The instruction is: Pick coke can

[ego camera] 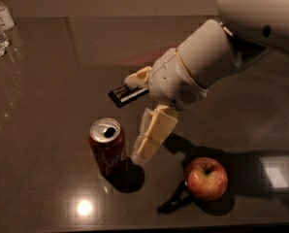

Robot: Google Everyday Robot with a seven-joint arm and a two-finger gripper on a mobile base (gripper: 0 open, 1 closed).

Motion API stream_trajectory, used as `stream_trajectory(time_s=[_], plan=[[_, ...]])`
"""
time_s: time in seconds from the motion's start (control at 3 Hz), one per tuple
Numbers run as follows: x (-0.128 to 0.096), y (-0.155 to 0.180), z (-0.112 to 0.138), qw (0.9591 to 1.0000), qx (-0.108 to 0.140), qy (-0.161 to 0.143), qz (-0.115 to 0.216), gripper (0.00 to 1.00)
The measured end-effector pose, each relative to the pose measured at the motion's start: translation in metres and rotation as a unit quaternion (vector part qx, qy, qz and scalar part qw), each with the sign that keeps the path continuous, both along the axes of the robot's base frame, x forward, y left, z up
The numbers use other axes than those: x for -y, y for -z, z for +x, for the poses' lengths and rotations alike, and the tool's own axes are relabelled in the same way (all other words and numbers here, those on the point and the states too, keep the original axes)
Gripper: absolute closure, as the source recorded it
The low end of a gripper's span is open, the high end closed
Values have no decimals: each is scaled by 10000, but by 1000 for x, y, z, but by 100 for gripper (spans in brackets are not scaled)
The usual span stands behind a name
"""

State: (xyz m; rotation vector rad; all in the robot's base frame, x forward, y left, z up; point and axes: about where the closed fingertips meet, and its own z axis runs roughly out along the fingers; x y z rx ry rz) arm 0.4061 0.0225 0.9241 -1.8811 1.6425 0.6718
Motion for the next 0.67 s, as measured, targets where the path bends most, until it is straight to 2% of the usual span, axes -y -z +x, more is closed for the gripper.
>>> stream_trajectory(time_s=[0.67], plan=[[-33, 13, -27, 9976, -256, -636, -96, 0]])
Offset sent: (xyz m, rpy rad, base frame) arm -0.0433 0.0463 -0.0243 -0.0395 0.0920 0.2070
